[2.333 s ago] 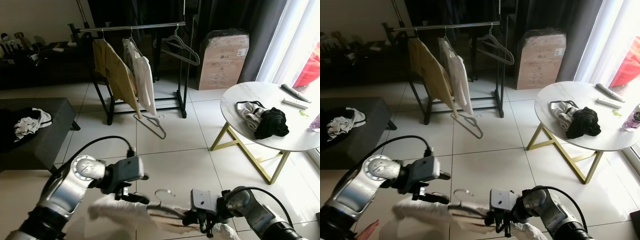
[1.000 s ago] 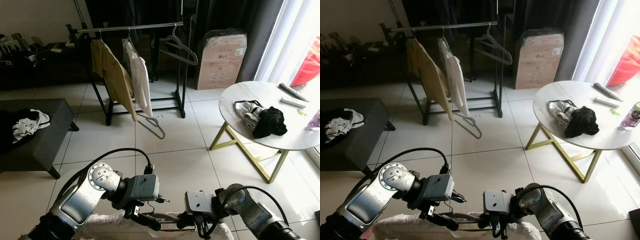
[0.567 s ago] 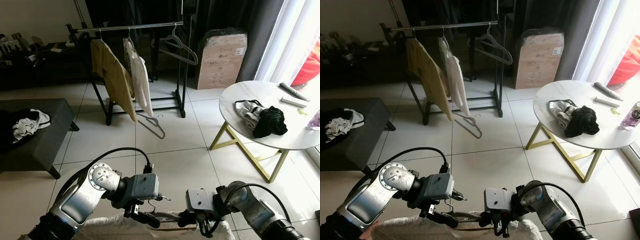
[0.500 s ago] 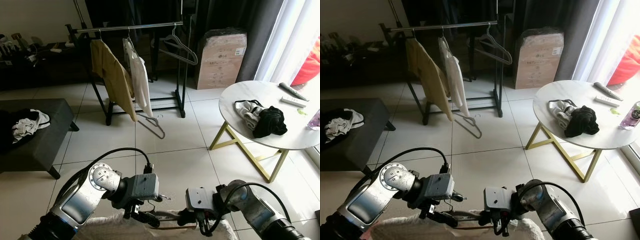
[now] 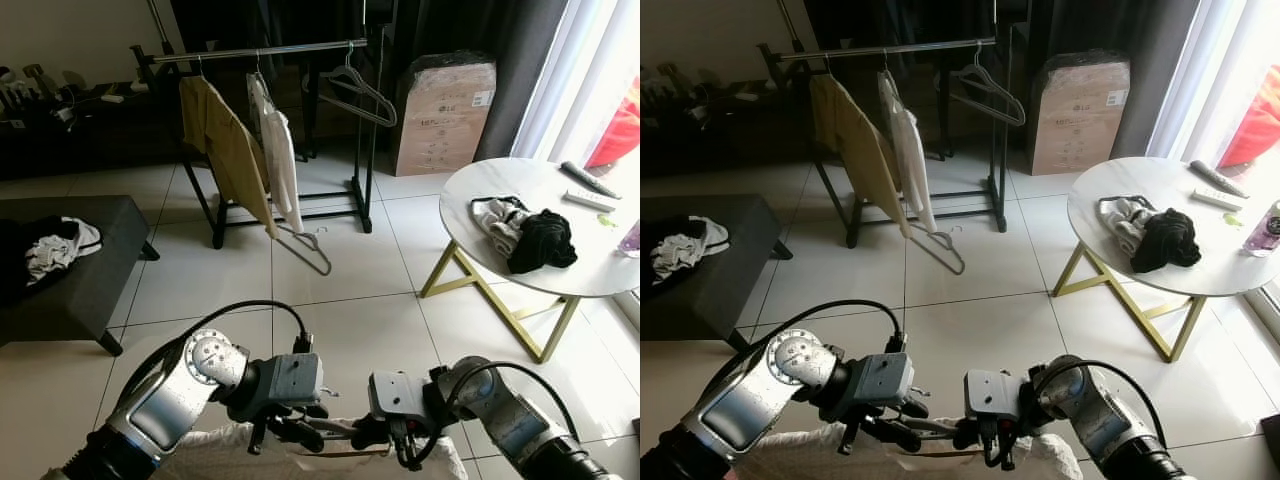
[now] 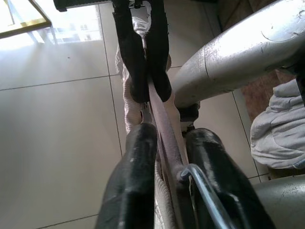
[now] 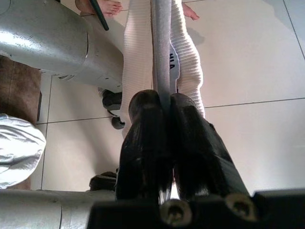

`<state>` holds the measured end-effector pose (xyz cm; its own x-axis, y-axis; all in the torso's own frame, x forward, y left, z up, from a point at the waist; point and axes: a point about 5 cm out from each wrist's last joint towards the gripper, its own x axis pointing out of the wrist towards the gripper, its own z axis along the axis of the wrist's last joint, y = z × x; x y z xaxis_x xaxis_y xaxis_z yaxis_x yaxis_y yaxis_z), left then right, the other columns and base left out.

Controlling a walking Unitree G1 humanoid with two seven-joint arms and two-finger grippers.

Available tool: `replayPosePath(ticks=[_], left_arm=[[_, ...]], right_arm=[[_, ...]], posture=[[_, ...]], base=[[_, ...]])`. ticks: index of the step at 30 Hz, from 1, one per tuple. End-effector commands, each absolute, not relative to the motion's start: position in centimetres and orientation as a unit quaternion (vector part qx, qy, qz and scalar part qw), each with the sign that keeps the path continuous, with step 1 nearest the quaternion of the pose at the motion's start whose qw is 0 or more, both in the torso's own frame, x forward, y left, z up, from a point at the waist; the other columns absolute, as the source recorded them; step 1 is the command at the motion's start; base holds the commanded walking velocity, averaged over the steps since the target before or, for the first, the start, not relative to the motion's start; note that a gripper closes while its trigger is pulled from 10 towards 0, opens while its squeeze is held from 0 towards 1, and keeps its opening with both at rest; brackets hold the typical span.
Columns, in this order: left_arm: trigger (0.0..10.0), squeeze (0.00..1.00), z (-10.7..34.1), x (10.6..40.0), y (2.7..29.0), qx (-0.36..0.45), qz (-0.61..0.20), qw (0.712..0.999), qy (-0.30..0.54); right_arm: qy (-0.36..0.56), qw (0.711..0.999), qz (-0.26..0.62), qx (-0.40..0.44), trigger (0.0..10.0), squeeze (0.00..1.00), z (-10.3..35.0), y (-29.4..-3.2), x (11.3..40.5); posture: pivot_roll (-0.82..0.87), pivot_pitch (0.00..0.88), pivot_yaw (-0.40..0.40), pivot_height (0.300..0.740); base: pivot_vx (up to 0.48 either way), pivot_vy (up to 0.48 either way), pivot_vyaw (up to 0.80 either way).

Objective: Hang hanger

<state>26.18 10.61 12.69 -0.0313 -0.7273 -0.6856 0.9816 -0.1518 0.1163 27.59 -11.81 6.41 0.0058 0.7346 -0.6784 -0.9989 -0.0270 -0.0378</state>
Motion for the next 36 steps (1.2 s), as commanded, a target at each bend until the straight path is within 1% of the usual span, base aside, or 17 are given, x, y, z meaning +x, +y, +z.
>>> replayPosePath(ticks=[1,12,13,14,15,16,17,18,19,20,25,26,33,36], left_arm=[[0.0,0.00,12.8,26.1,10.6,0.338,-0.688,0.608,0.205],[0.0,0.00,12.7,26.0,10.6,0.345,-0.687,0.603,0.213],[4.7,0.00,12.8,26.0,10.6,0.349,-0.688,0.600,0.211],[4.7,0.00,12.8,26.0,10.6,0.349,-0.688,0.600,0.211],[5.0,0.00,13.2,25.9,10.6,0.355,-0.688,0.600,0.201],[7.1,0.00,13.4,26.0,10.6,0.355,-0.687,0.603,0.197],[7.1,0.00,13.5,26.0,10.6,0.355,-0.686,0.605,0.194],[9.5,0.00,13.7,26.1,10.5,0.353,-0.684,0.610,0.190],[9.5,0.00,13.8,26.1,10.5,0.352,-0.683,0.612,0.188],[10.0,1.00,13.8,26.1,10.5,0.351,-0.682,0.614,0.187],[10.0,1.00,13.9,26.1,10.6,0.355,-0.681,0.613,0.186],[10.0,0.00,13.9,26.1,10.5,0.358,-0.681,0.611,0.187],[10.0,0.00,13.9,26.0,10.2,0.356,-0.684,0.610,0.183],[10.0,0.00,13.6,26.1,10.2,0.364,-0.672,0.616,0.191]], right_arm=[[0.210,0.658,0.672,-0.268,0.0,0.00,7.5,-11.0,27.7],[0.207,0.660,0.671,-0.268,0.0,0.00,8.0,-10.9,27.9],[0.205,0.660,0.671,-0.269,0.0,0.00,8.0,-10.8,28.0],[0.205,0.660,0.671,-0.269,0.0,0.00,8.0,-10.8,28.0],[0.205,0.660,0.671,-0.269,0.0,0.00,8.0,-10.8,28.0],[0.204,0.660,0.671,-0.269,0.0,0.00,8.1,-10.8,28.0],[0.204,0.661,0.671,-0.269,0.0,0.00,8.1,-10.8,28.0],[0.204,0.661,0.671,-0.269,0.0,0.00,8.1,-10.8,28.0],[0.204,0.661,0.671,-0.269,0.0,0.00,8.1,-10.8,28.0],[0.204,0.661,0.671,-0.269,0.0,0.00,8.2,-10.8,28.0],[0.200,0.660,0.673,-0.269,0.0,0.00,8.4,-10.6,28.1],[0.199,0.660,0.673,-0.269,0.0,0.00,8.5,-10.6,28.1],[0.197,0.659,0.674,-0.271,0.0,0.00,8.7,-10.6,28.2],[0.197,0.659,0.674,-0.270,0.0,0.00,8.8,-10.5,28.2]], posture=[[-0.08,0.135,0.038,0.740],[-0.08,0.134,0.041,0.740],[-0.08,0.135,0.041,0.740],[-0.08,0.135,0.041,0.740],[-0.08,0.135,0.042,0.740],[-0.08,0.135,0.042,0.740],[-0.08,0.135,0.042,0.740],[-0.08,0.134,0.043,0.740],[-0.08,0.134,0.043,0.740],[-0.08,0.134,0.042,0.740],[-0.08,0.131,0.041,0.740],[-0.08,0.129,0.041,0.740],[-0.08,0.127,0.041,0.740],[-0.08,0.125,0.042,0.740]], base=[[0.000,0.000,0.00],[0.000,0.000,0.00],[0.000,0.000,0.00],[0.000,0.000,0.00],[0.000,0.000,0.00],[0.000,0.000,0.00],[0.000,0.000,0.00],[0.000,0.000,0.00],[0.000,0.000,0.00],[0.000,0.000,0.00],[0.000,0.000,0.00],[0.000,0.000,0.00],[0.000,0.000,0.00],[0.000,0.000,0.00]])
